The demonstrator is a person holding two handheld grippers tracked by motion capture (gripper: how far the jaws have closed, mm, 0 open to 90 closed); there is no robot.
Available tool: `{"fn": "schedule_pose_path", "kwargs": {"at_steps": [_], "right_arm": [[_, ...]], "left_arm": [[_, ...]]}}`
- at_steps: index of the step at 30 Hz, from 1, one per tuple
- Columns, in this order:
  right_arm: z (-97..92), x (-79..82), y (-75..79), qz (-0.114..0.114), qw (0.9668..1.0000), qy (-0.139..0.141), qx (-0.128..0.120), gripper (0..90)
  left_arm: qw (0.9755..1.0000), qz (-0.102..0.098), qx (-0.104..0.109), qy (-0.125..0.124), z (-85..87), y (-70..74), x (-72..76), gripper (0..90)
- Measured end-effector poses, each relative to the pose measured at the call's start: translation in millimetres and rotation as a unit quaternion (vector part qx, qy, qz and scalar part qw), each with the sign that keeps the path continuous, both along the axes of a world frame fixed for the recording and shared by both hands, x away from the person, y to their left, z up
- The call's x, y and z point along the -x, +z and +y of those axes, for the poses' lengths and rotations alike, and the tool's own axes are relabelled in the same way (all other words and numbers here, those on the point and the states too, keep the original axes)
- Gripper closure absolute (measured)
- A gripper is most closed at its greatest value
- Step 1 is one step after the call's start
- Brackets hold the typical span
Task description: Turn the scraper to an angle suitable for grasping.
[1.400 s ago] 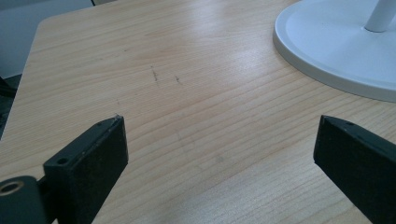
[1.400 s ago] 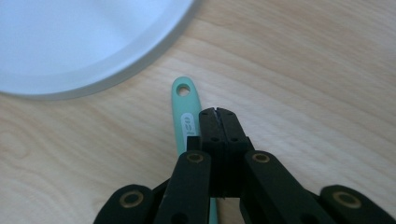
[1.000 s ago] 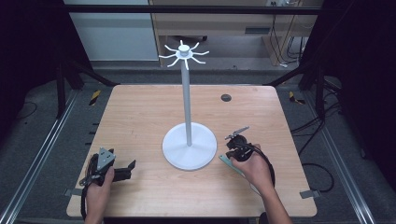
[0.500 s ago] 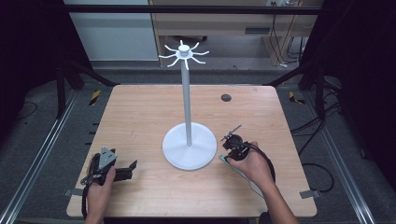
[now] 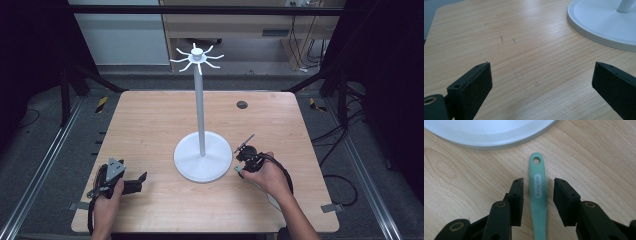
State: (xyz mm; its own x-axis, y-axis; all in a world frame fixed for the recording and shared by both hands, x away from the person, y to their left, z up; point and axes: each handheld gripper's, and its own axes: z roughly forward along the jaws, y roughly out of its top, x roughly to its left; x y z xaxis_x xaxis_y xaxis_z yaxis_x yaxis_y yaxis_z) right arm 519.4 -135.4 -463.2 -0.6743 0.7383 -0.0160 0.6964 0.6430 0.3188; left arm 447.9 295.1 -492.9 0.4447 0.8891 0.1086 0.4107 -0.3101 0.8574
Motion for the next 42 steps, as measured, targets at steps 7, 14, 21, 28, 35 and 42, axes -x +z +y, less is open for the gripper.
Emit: {"fn": "schedule_pose_path", "kwargs": {"at_steps": [7, 14, 21, 28, 35, 42], "right_arm": [[0.4, -2.1, -2.2, 0.007, 1.0, 0.001, 0.004, 62.3], [0.0, -2.5, -3.5, 0.008, 0.9999, 0.005, 0.006, 63.8], [2.1, -2.2, -3.5, 0.014, 0.9999, 0.0, 0.008, 66.2], [4.0, -3.2, -4.2, 0.018, 0.9998, 0.0, 0.012, 69.1], [4.8, -4.3, -4.3, 0.022, 0.9996, -0.001, 0.015, 73.0], [3.8, -4.9, -4.2, 0.02, 0.9997, 0.007, 0.014, 74.0]], "left_arm": [[1.0, -0.001, -0.003, 0.002, -0.4, 0.1, 0.0, 2.6], [1.0, -0.002, -0.004, 0.002, -1.2, 0.3, 0.2, 2.7], [1.0, -0.003, -0.003, 0.0, -2.2, 0.8, 0.4, 2.8], [1.0, -0.002, -0.004, 0.0, -2.0, 0.8, 0.4, 2.9], [1.0, -0.001, -0.004, 0.0, -2.1, 0.8, 0.4, 3.1], [1.0, -0.002, -0.003, 0.0, -1.7, 1.0, 0.6, 3.1]]}}
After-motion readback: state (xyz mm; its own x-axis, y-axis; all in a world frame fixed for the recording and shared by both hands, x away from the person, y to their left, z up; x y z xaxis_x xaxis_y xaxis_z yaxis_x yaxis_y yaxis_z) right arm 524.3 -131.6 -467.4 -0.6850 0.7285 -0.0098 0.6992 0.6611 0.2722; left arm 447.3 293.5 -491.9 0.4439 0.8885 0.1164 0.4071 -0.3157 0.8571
